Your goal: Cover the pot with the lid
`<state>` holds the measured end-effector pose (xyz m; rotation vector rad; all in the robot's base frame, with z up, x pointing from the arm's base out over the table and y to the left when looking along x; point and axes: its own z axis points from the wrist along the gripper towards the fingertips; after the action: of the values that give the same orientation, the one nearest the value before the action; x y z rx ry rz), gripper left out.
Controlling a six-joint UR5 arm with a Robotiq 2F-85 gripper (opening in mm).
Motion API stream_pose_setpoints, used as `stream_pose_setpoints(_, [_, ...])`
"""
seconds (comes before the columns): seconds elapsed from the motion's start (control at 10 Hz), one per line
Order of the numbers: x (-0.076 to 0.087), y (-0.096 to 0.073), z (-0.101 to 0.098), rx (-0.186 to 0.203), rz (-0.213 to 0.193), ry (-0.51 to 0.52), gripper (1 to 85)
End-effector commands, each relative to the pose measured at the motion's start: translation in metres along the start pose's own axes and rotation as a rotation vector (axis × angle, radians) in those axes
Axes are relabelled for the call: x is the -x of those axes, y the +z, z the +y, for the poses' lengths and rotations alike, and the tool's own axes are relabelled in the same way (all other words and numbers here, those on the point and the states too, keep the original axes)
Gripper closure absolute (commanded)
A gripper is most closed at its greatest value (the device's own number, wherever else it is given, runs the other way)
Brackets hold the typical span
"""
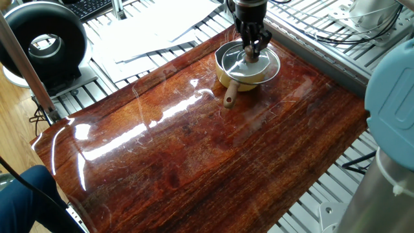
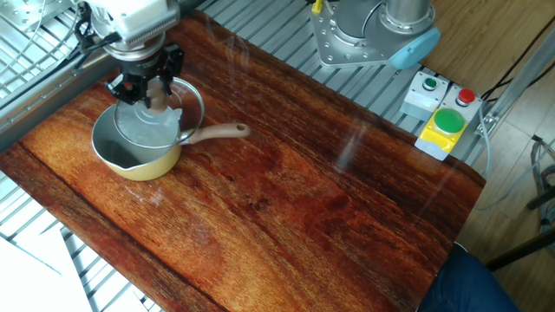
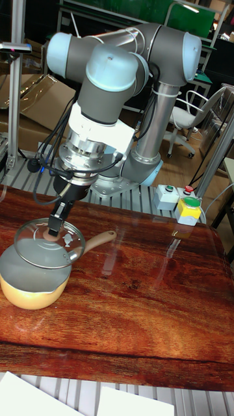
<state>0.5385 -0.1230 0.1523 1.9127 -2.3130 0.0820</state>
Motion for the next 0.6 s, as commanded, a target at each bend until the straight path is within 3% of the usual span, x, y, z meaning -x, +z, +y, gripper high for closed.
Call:
stream_pose_setpoints(0.0, [0.010,-0.002,0.009,0.030,-0.040,0.017,84.3])
stream_pose_setpoints(0.2, [0.010,-0.003,0.018,0.068,-0.036,0.049,84.3])
stream_pose_setpoints(0.3, [0.008,-0.003,0.018,0.068,-0.028,0.056,84.3])
stream_pose_setpoints(0.5, [0.019,-0.003,0.018,0.065,-0.071,0.026,84.3])
